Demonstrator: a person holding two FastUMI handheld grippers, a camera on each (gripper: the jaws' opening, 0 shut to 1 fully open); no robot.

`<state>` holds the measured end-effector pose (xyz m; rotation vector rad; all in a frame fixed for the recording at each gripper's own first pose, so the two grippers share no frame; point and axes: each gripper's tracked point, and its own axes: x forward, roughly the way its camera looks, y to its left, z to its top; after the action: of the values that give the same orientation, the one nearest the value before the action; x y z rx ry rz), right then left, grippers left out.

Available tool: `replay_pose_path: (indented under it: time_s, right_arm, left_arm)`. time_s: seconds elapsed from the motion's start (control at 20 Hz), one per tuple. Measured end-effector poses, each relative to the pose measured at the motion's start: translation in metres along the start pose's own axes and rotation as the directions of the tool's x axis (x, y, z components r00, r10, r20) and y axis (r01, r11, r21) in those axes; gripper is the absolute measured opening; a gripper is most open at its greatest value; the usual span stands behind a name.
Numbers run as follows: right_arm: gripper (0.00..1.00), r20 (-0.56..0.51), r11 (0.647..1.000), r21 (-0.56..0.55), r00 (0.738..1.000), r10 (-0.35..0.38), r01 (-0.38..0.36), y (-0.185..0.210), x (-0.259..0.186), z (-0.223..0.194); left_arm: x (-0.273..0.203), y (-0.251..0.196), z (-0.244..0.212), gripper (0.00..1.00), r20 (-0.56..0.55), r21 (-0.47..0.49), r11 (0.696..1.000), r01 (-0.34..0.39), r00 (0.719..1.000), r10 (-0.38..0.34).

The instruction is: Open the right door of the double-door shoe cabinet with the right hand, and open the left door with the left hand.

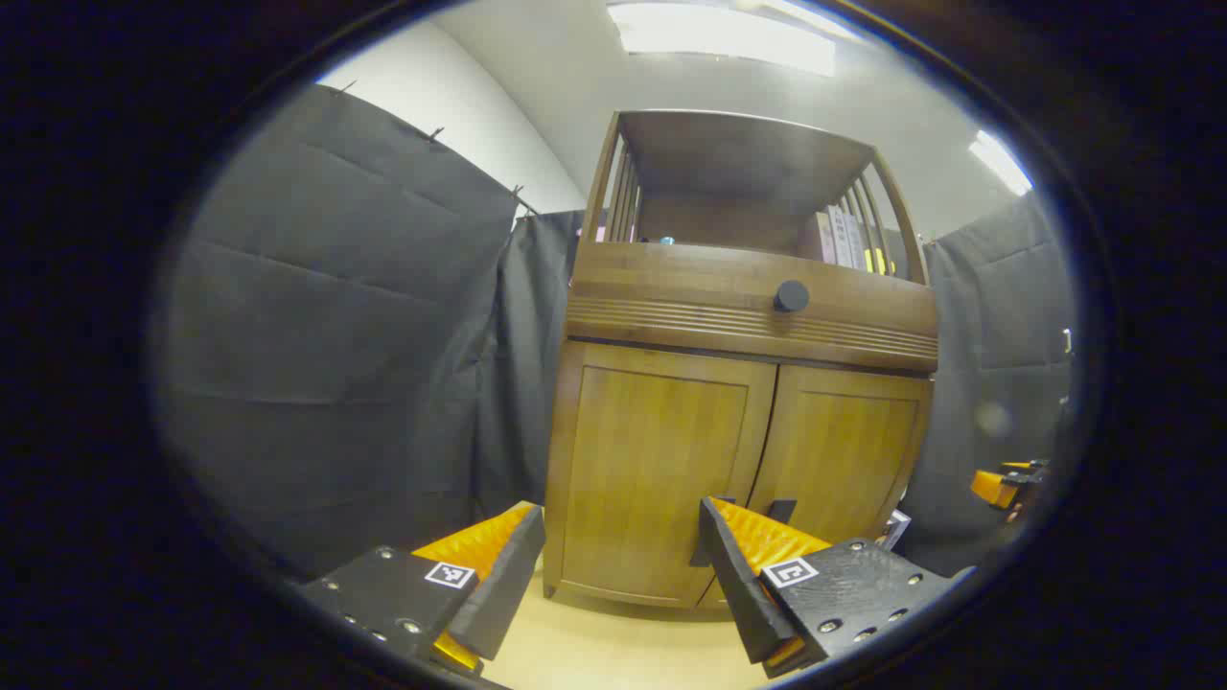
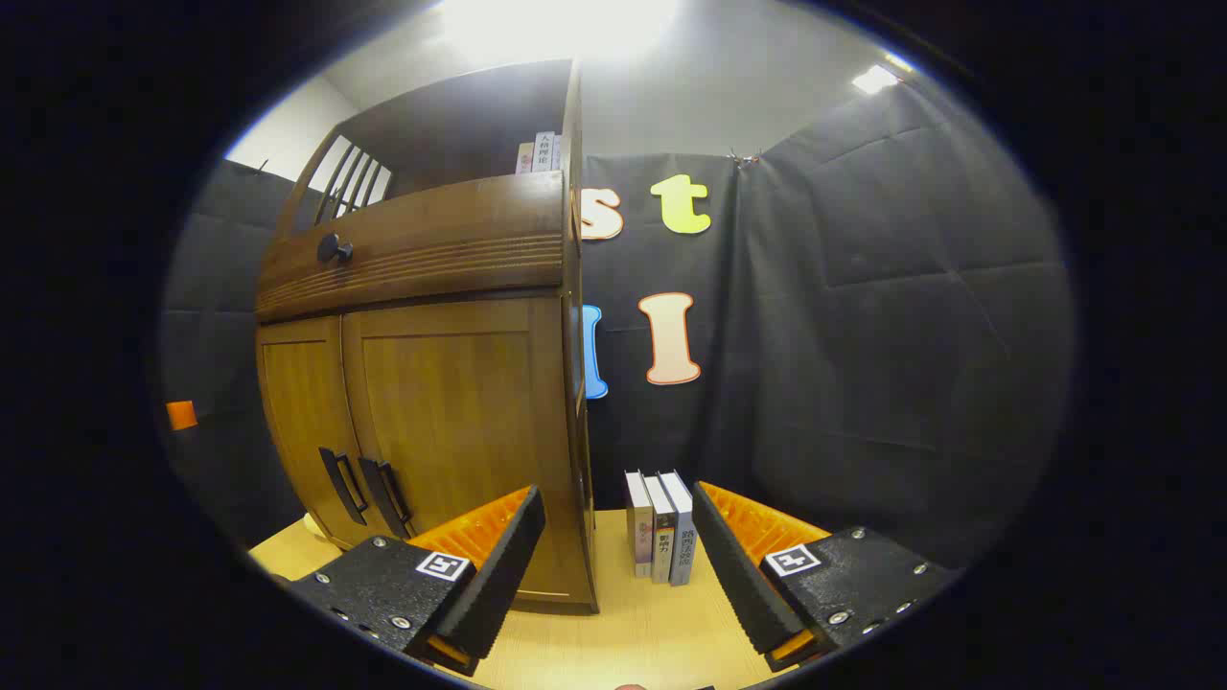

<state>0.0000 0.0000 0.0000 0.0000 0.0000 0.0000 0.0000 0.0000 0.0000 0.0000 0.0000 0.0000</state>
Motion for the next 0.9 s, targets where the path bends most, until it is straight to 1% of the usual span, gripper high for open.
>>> replay_pose_path:
  time_s: [0.1,0.15,0.25,0.3,0.35,0.4,0.45,0.5,0.55,0.7,0.75,0.8,0.9]
  right_arm:
    - [0.93,-0.005,1.000,0.006,1.000,0.026,-0.026,0.003,0.012,-0.007]
    - [0.96,-0.009,0.999,0.013,0.999,0.043,-0.043,0.006,0.018,-0.011]
    - [0.96,-0.022,0.998,0.026,0.998,0.058,-0.058,0.008,0.027,-0.021]
    - [0.93,-0.030,0.997,0.035,0.998,0.063,-0.062,0.009,0.031,-0.025]
    - [0.96,-0.037,0.997,0.047,0.997,0.069,-0.067,0.011,0.032,-0.026]
    - [0.96,-0.040,0.996,0.059,0.996,0.074,-0.072,0.013,0.031,-0.027]
    - [0.93,-0.040,0.995,0.066,0.996,0.078,-0.076,0.014,0.029,-0.026]
    - [0.95,-0.041,0.995,0.064,0.996,0.077,-0.075,0.015,0.028,-0.028]
    - [0.96,-0.045,0.996,0.057,0.996,0.074,-0.071,0.016,0.027,-0.030]
    - [0.96,-0.076,0.997,0.048,0.995,0.064,-0.060,0.024,0.022,-0.042]
    - [0.92,-0.090,0.997,0.056,0.994,0.061,-0.056,0.030,0.021,-0.045]
    - [0.96,-0.103,0.996,0.068,0.993,0.058,-0.051,0.037,0.018,-0.047]
    - [0.95,-0.117,0.995,0.091,0.991,0.059,-0.048,0.055,0.014,-0.046]
  left_arm:
    - [0.013,0.004,-0.007,0.93,-0.018,-0.019,1.000,-0.012,1.000,0.012]
    - [0.017,0.007,-0.008,0.96,-0.023,-0.027,0.999,-0.029,0.999,0.028]
    - [0.015,0.008,-0.005,0.96,-0.026,-0.020,0.999,-0.041,0.999,0.041]
    - [0.015,0.006,-0.003,0.96,-0.031,-0.011,0.999,-0.040,0.999,0.040]
    - [0.017,0.005,-0.001,0.96,-0.033,-0.003,0.999,-0.041,0.999,0.041]
    - [0.018,0.004,0.000,0.96,-0.034,0.003,0.999,-0.042,0.999,0.042]
    - [0.019,0.004,-0.001,0.93,-0.033,0.004,0.999,-0.041,0.999,0.041]
    - [0.021,0.005,-0.001,0.93,-0.030,0.005,0.999,-0.041,0.999,0.041]
    - [0.022,0.006,-0.002,0.96,-0.033,0.011,0.999,-0.041,0.999,0.041]
    - [0.024,0.007,-0.006,0.96,-0.054,0.034,0.999,-0.035,0.998,0.037]
    - [0.027,0.006,-0.011,0.88,-0.063,0.035,0.999,-0.033,0.997,0.035]
    - [0.029,0.008,-0.014,0.93,-0.073,0.034,0.999,-0.035,0.997,0.037]
    - [0.033,0.013,-0.023,0.94,-0.093,0.033,0.999,-0.043,0.995,0.046]
